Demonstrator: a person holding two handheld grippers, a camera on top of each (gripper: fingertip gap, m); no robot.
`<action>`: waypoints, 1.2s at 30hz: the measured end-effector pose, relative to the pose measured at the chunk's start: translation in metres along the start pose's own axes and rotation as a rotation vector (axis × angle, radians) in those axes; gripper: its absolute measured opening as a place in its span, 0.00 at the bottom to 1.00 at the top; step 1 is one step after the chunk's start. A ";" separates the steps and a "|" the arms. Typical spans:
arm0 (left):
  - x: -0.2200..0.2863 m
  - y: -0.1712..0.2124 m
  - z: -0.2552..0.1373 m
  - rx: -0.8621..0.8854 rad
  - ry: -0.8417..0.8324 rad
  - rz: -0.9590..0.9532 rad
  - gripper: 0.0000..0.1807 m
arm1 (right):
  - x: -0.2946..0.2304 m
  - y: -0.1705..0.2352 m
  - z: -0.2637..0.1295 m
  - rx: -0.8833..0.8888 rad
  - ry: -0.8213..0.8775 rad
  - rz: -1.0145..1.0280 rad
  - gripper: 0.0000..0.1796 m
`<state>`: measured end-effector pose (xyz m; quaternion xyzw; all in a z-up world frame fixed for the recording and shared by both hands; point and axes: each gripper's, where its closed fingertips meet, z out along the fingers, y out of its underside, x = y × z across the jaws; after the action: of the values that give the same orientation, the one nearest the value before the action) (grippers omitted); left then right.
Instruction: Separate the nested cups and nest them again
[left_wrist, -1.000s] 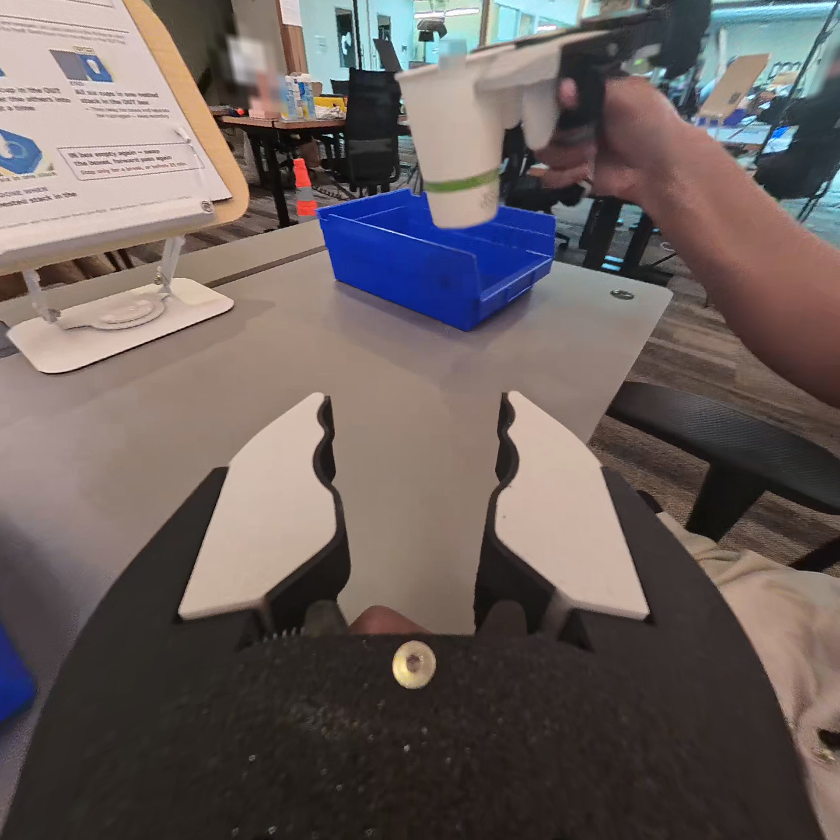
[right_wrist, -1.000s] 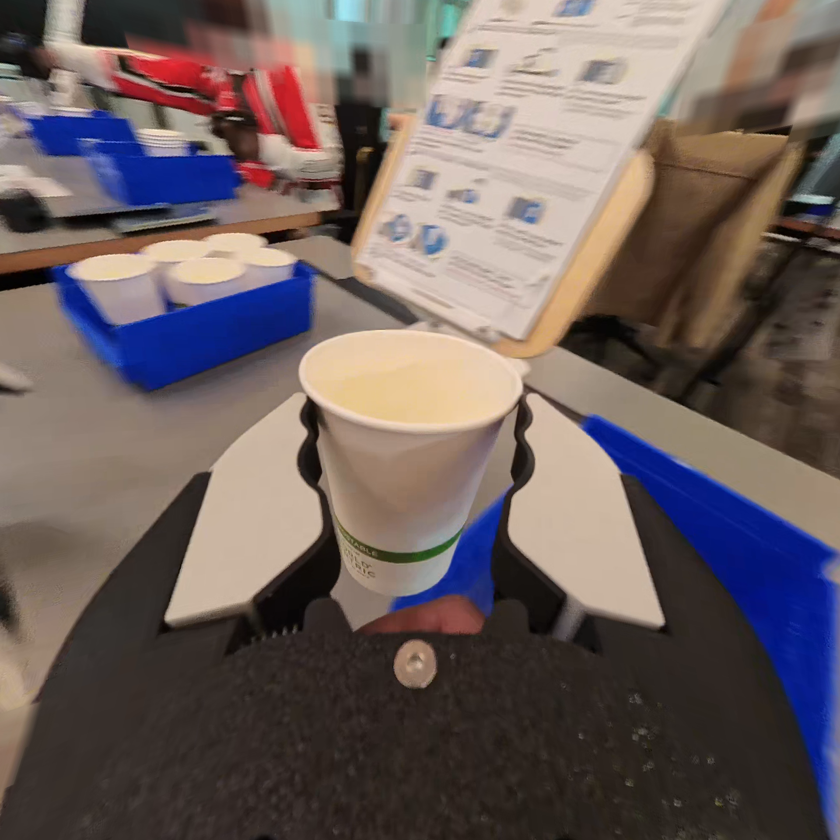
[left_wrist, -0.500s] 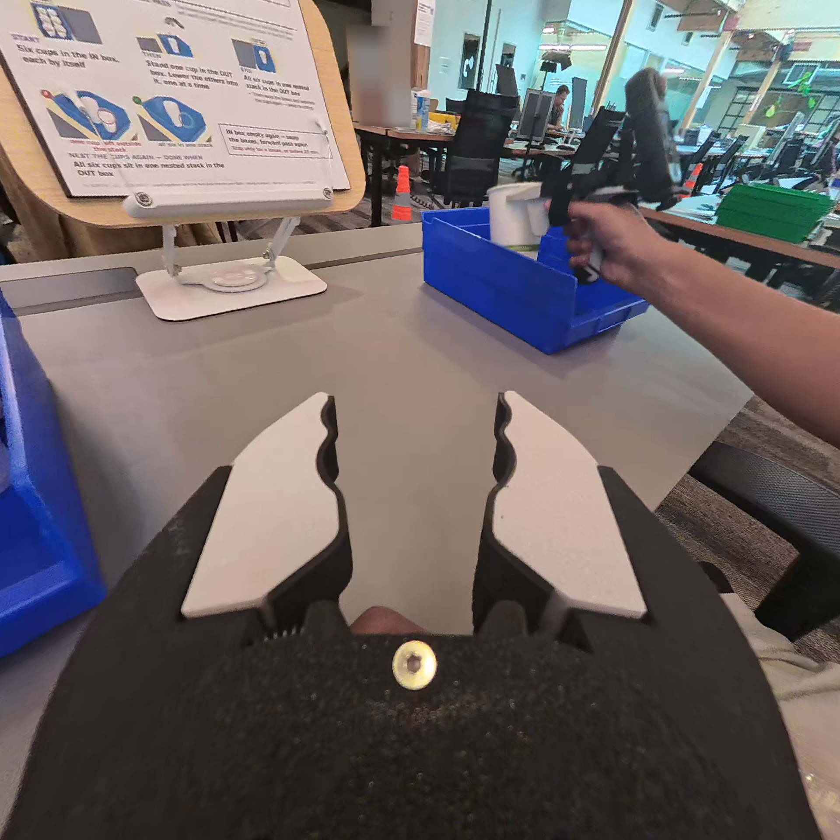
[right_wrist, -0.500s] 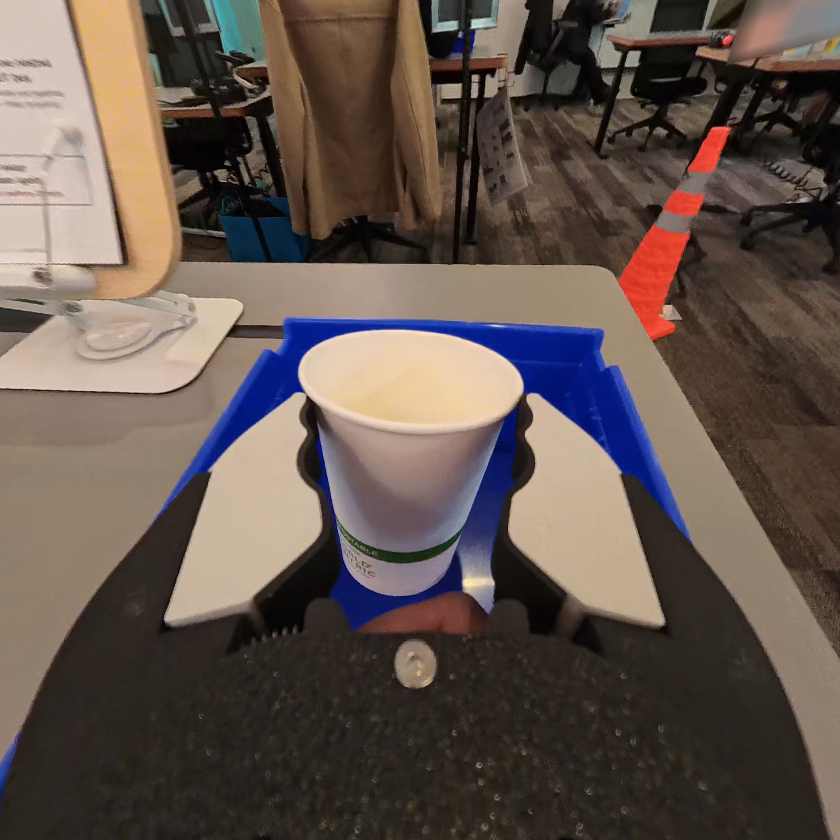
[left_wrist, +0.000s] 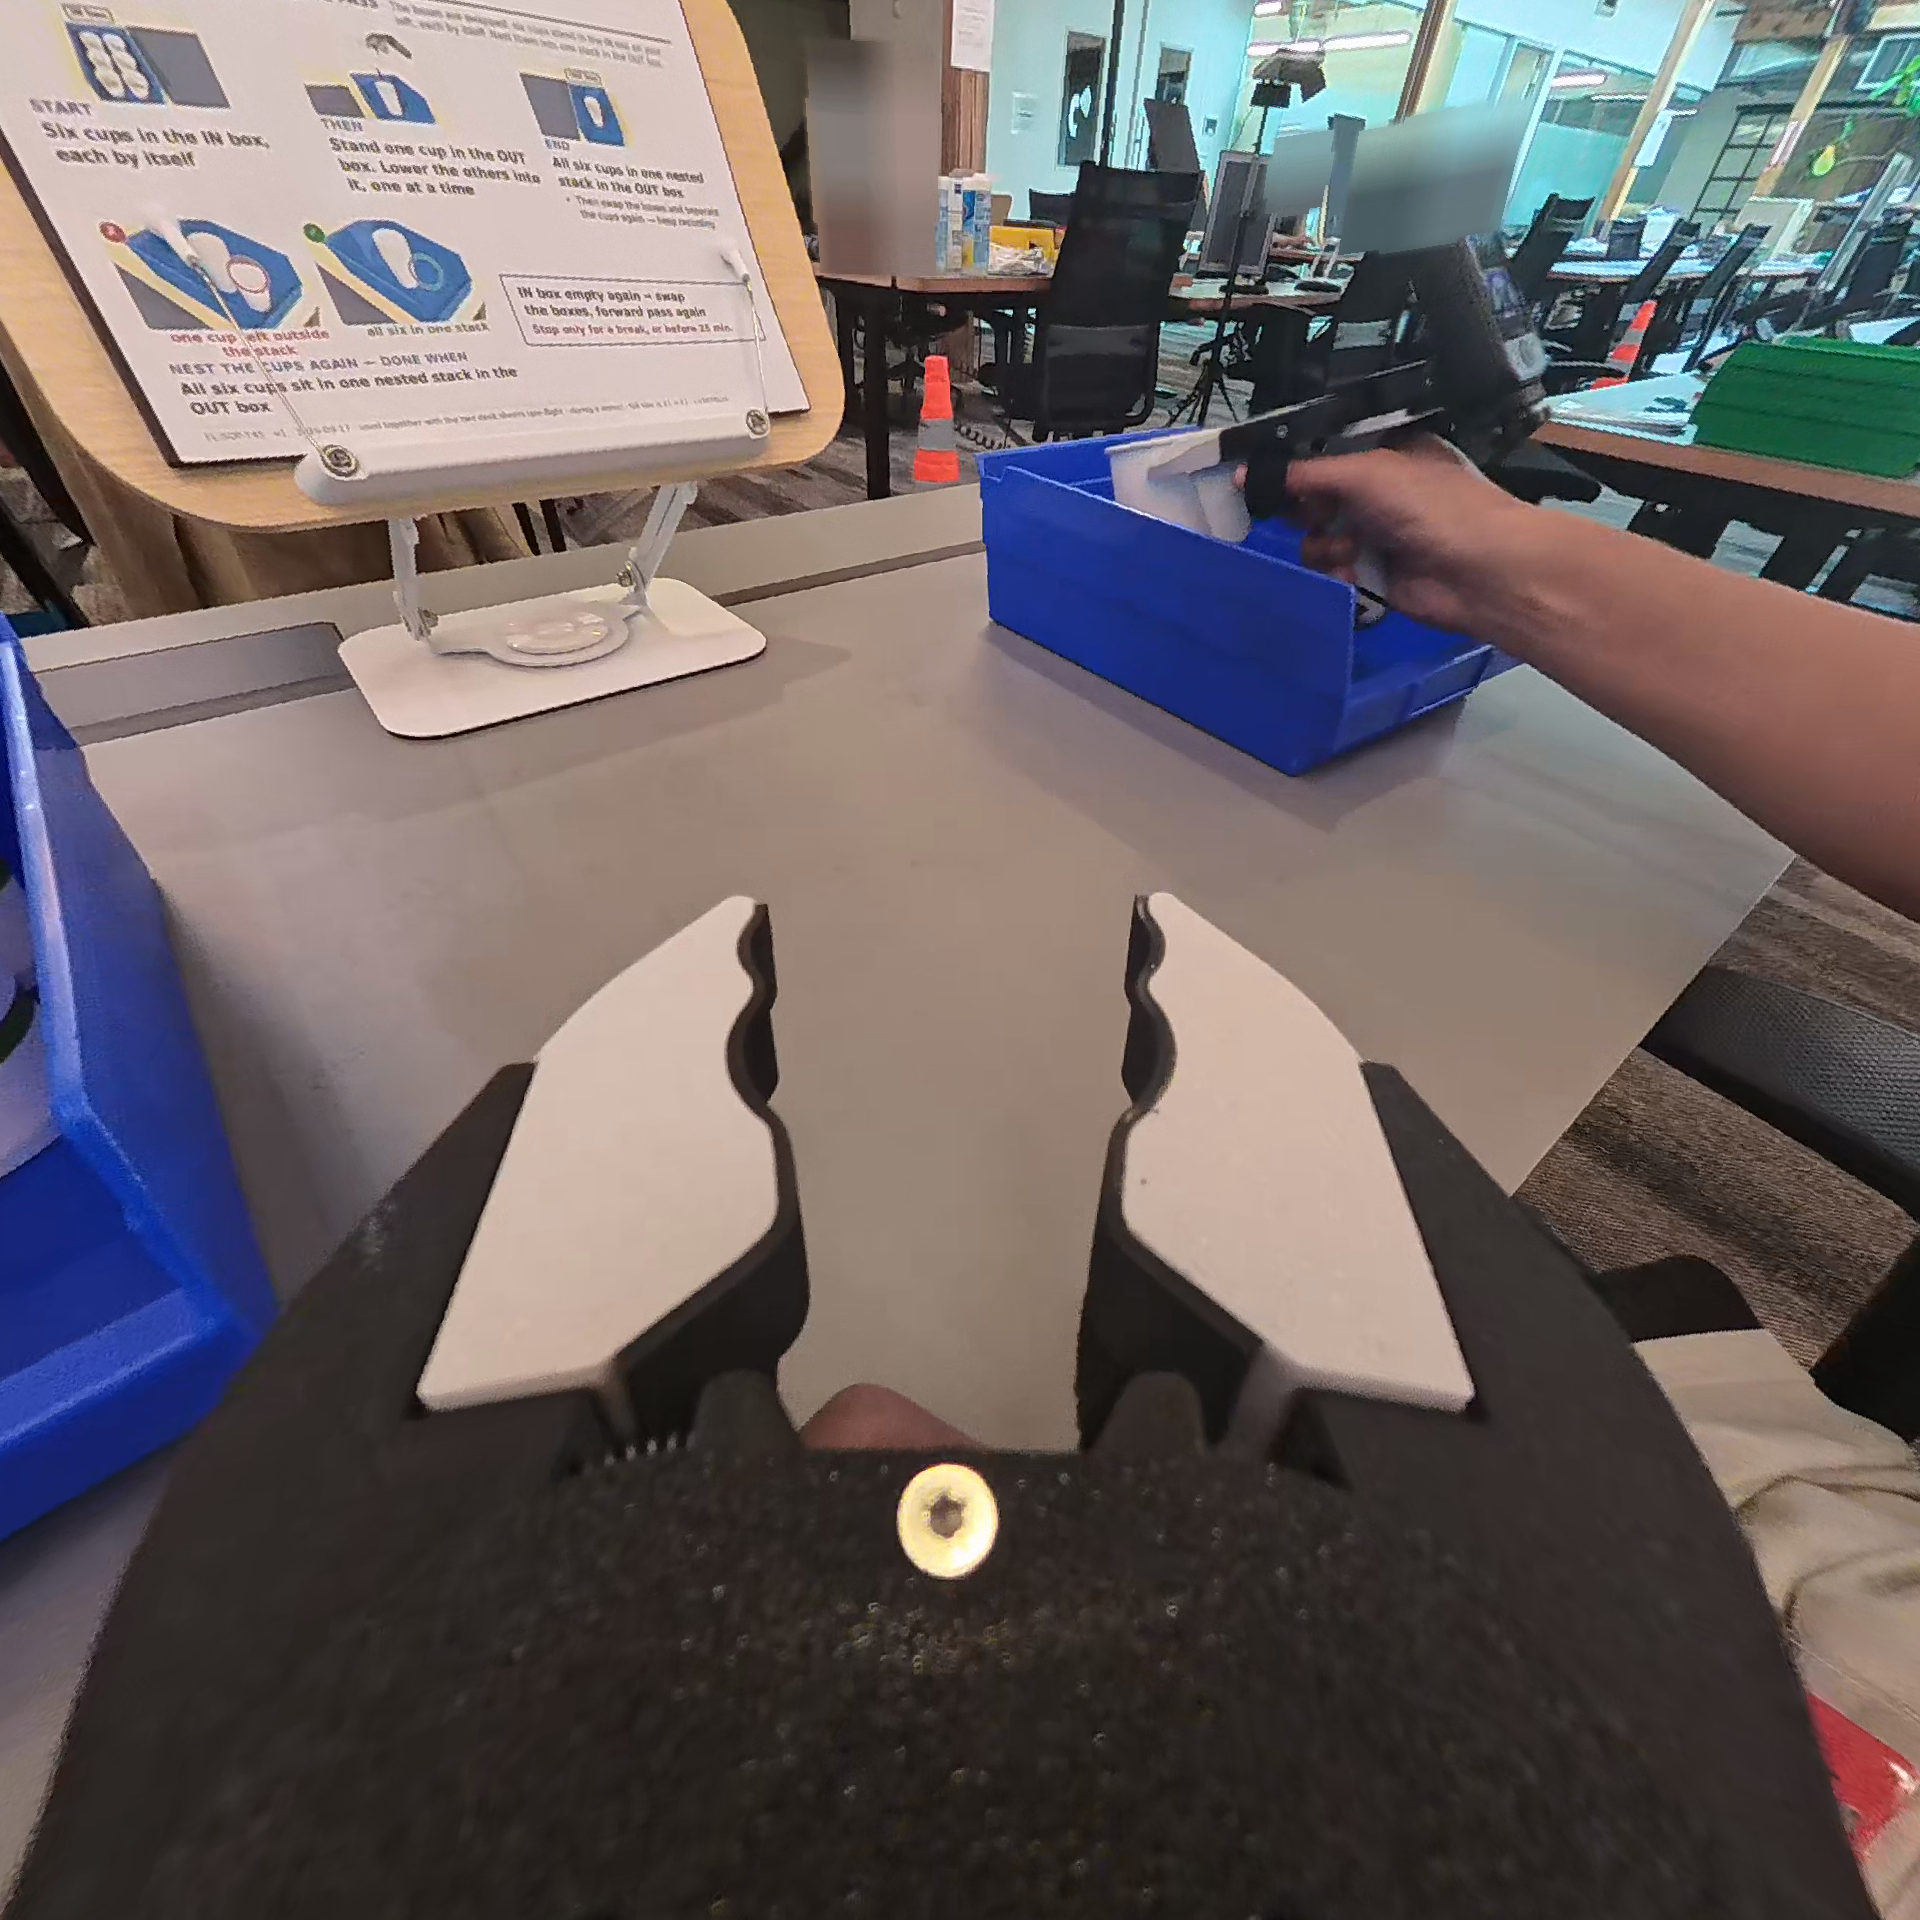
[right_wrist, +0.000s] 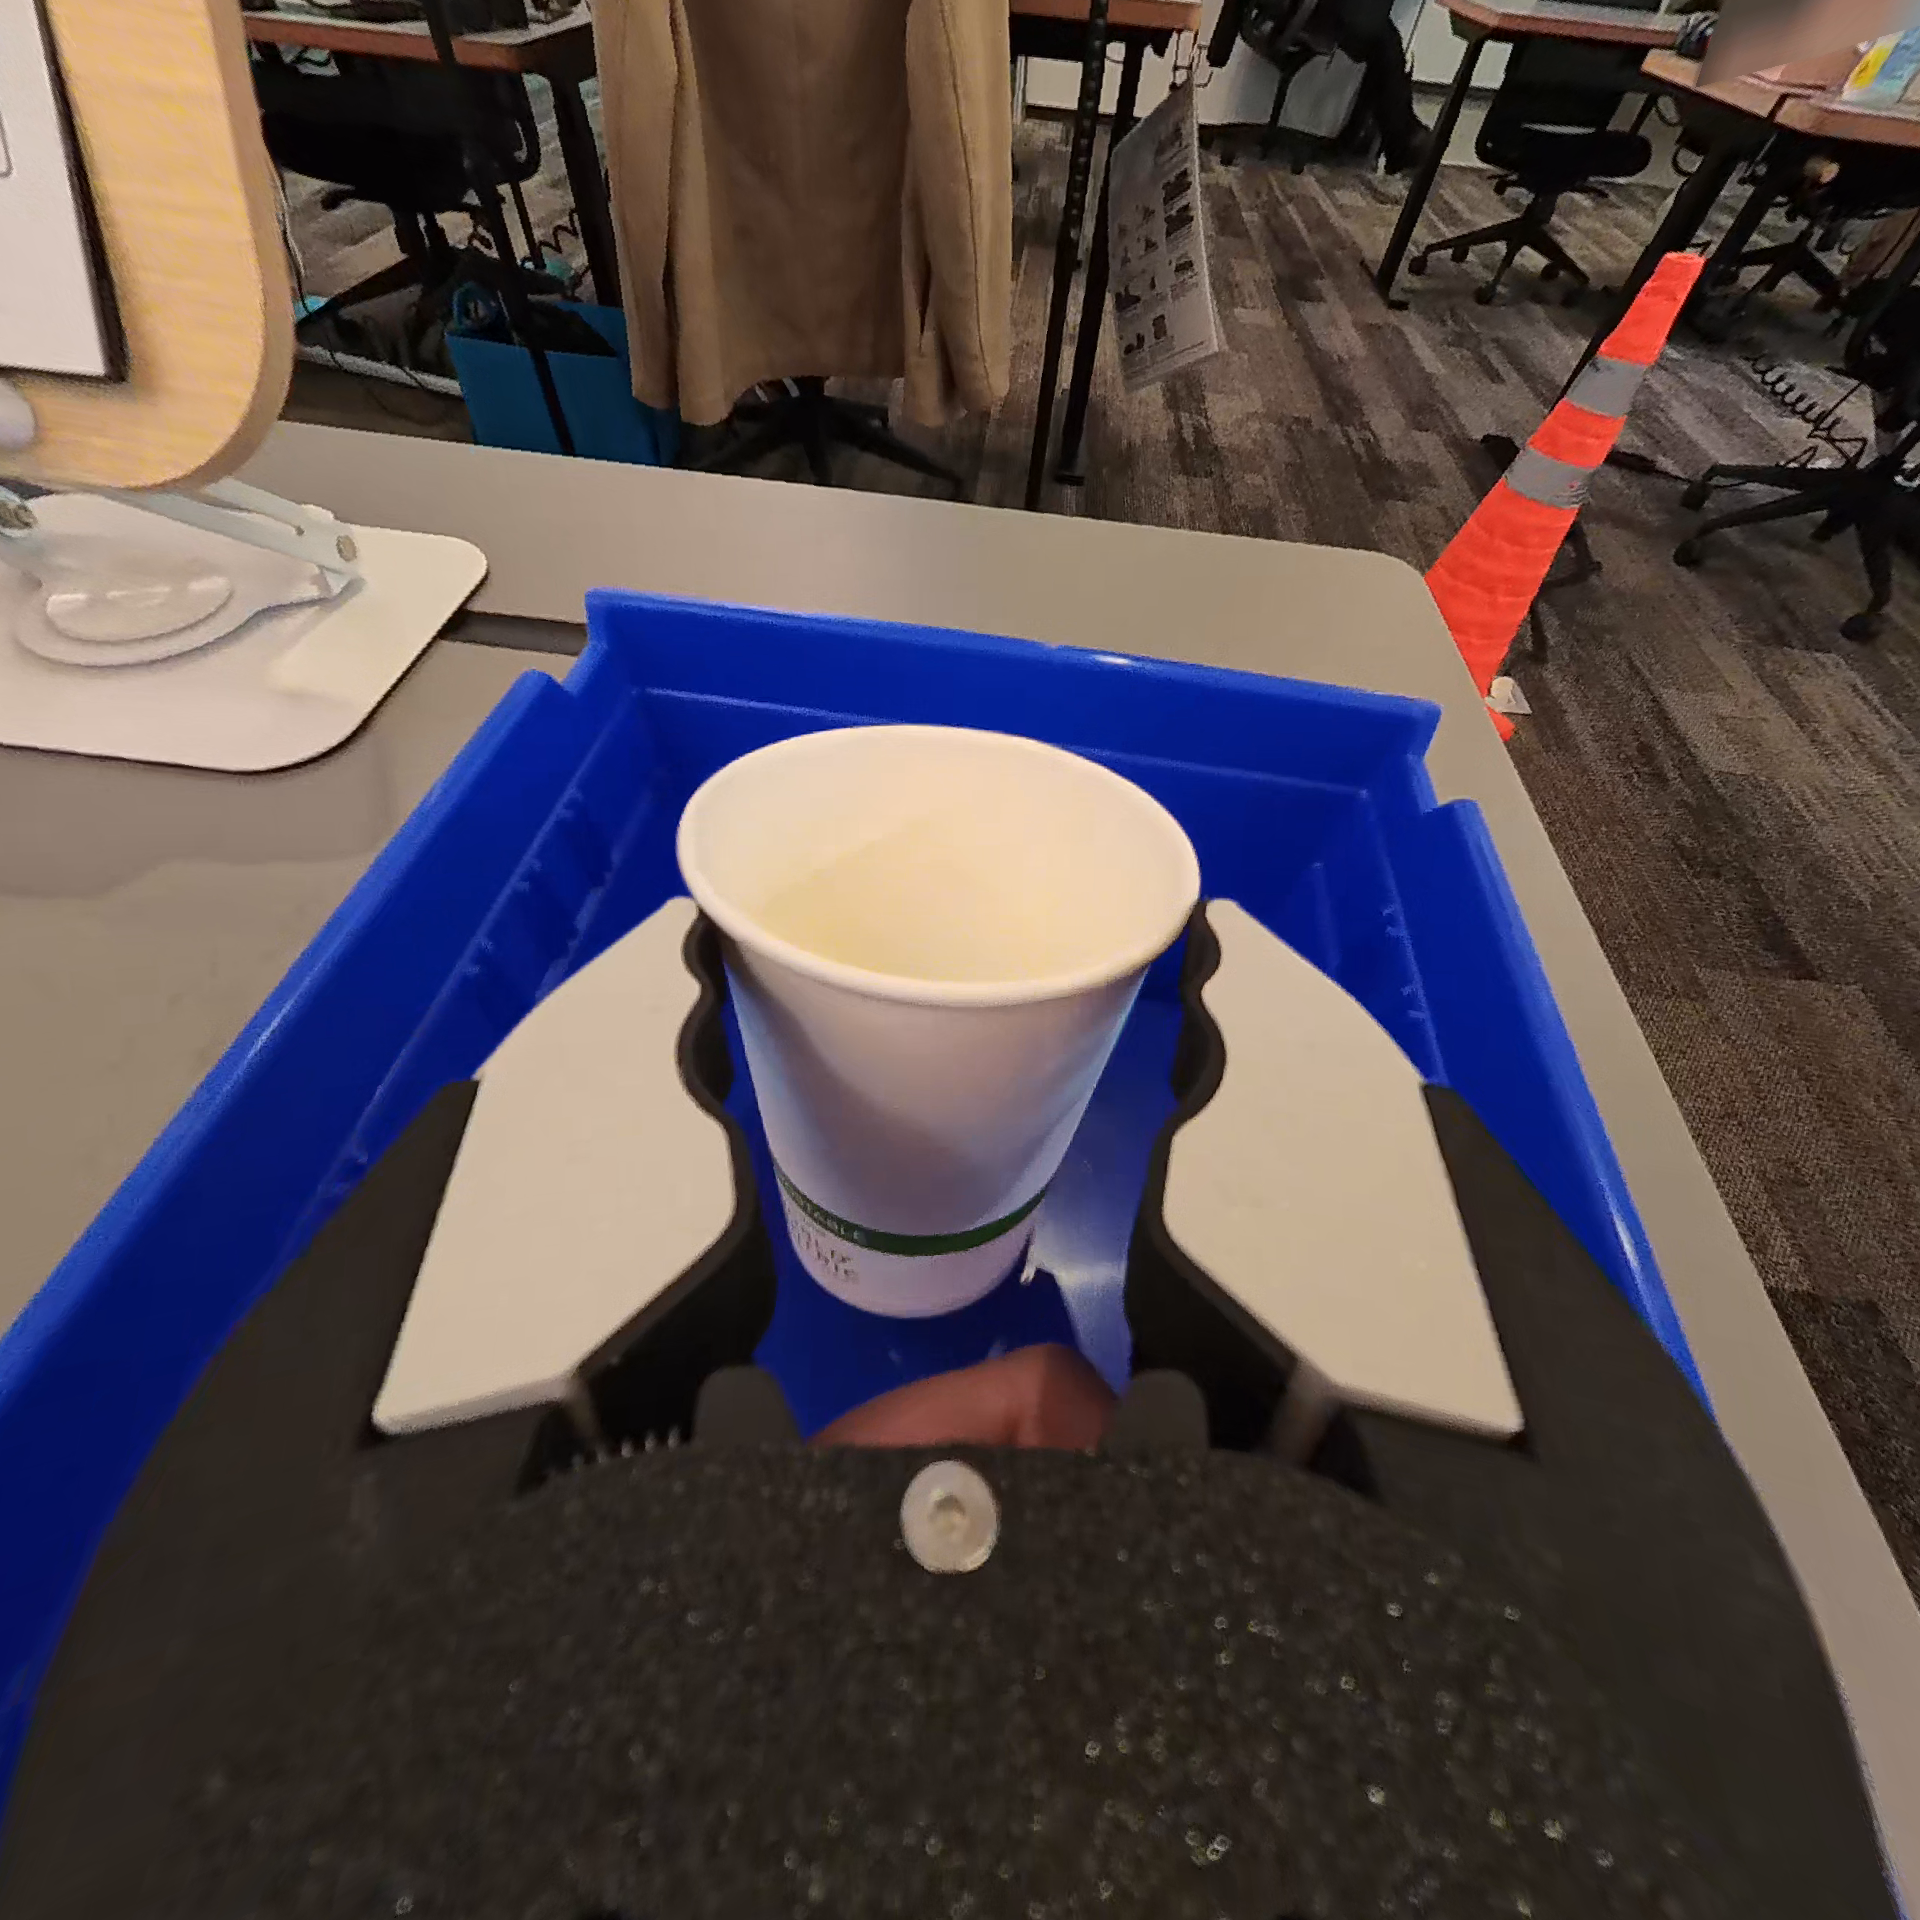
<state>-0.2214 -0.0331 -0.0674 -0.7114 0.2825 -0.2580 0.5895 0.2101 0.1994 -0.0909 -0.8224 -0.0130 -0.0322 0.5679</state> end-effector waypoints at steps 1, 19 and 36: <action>0.000 0.001 0.001 -0.003 0.004 -0.003 0.36 | 0.000 0.002 -0.003 -0.007 0.001 -0.005 0.47; -0.010 0.018 0.008 -0.065 -0.072 -0.003 0.36 | -0.020 -0.007 -0.101 0.083 -0.014 -0.039 0.47; -0.078 0.027 -0.047 -0.067 -0.434 -0.072 0.42 | -0.254 0.103 -0.269 0.176 -0.658 -0.069 0.40</action>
<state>-0.3124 -0.0141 -0.0890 -0.7791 0.1319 -0.1100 0.6029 -0.0475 -0.0849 -0.1089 -0.7356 -0.2257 0.2169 0.6008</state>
